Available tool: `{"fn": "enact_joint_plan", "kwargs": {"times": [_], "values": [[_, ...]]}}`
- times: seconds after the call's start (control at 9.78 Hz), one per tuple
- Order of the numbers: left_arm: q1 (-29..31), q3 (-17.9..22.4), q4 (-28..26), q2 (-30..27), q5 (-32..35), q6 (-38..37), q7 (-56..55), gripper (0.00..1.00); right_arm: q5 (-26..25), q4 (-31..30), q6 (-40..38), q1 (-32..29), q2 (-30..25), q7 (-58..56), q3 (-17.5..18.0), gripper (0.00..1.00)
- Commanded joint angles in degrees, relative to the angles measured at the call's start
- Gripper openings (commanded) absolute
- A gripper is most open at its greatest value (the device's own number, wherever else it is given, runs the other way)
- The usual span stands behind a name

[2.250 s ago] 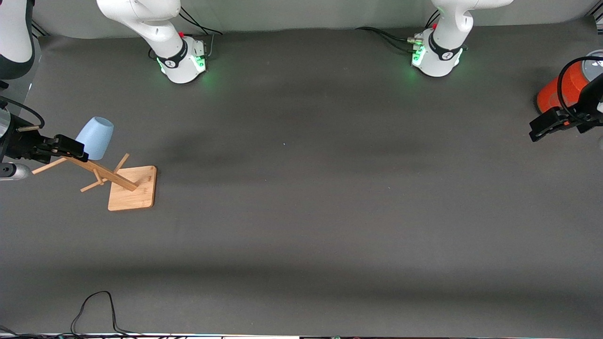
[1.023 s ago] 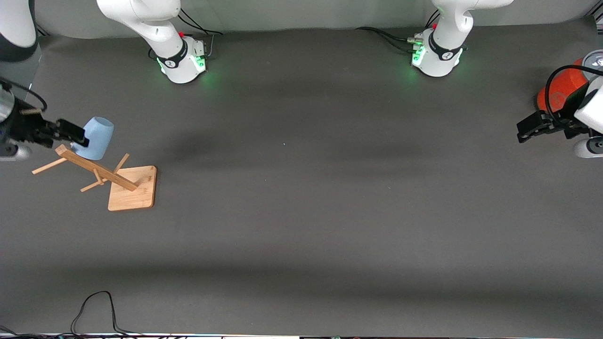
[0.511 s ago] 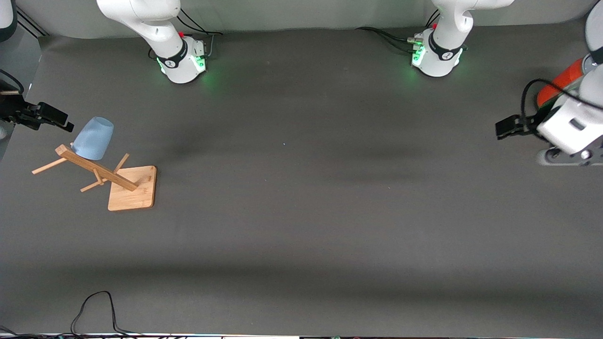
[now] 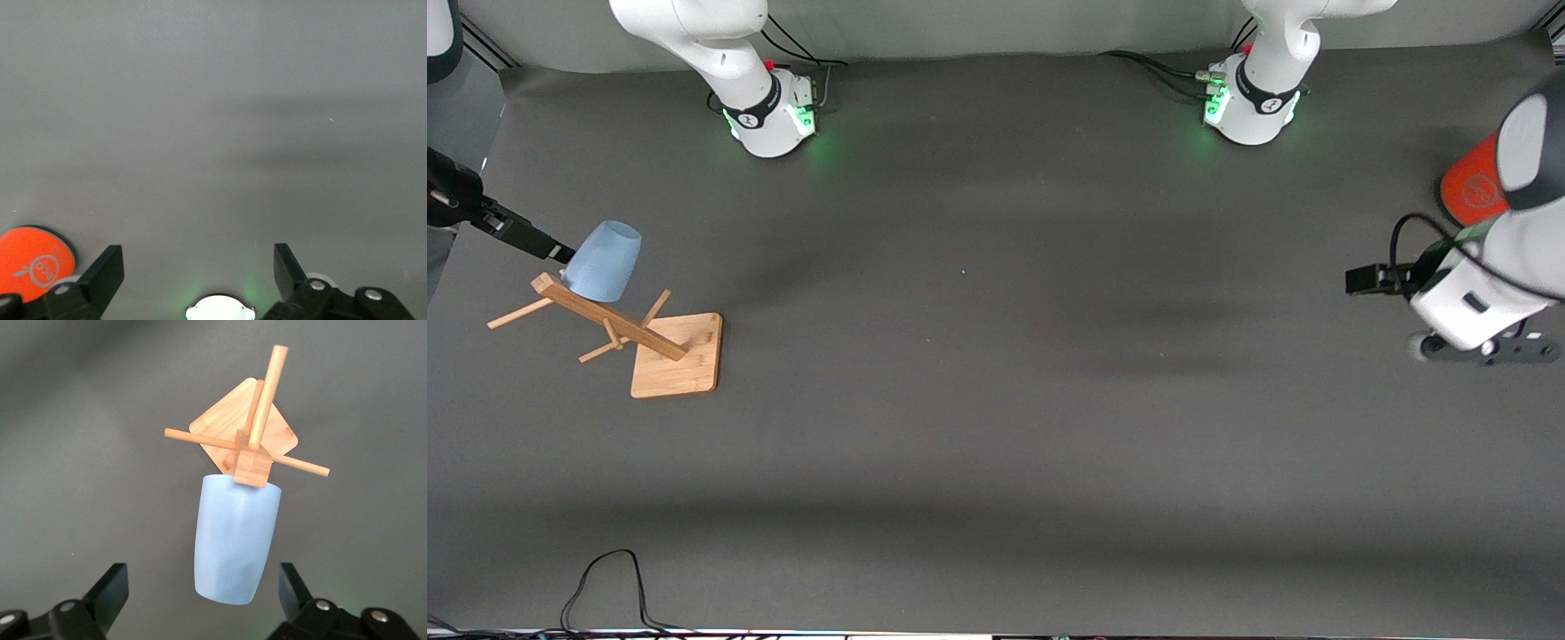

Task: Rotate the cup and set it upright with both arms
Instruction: 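Move the right gripper to the blue cup on the wooden stand, then close the right gripper on the blue cup's base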

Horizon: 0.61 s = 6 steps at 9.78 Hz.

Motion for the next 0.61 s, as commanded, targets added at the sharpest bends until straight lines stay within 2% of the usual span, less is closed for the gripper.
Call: {"fn": "enact_joint_plan", "kwargs": {"times": [0.0, 0.2, 0.51], "values": [[-0.22, 0.21, 2.74, 5.59, -0.16, -0.80, 0.91, 1.00, 0.75, -1.44, 2.28, -0.13, 1.57, 1.99, 0.00, 1.00], [1.43, 0.21, 2.57, 7.79, -2.86, -1.41, 1.00, 1.00, 0.75, -6.95, 7.18, -0.57, 2.02, 2.07, -0.09, 1.00], [0.92, 0.21, 2.75, 7.98, -2.62, -1.50, 1.17, 1.00, 0.93, -13.91, 14.05, -0.66, 2.19, 2.16, -0.96, 1.00]]}}
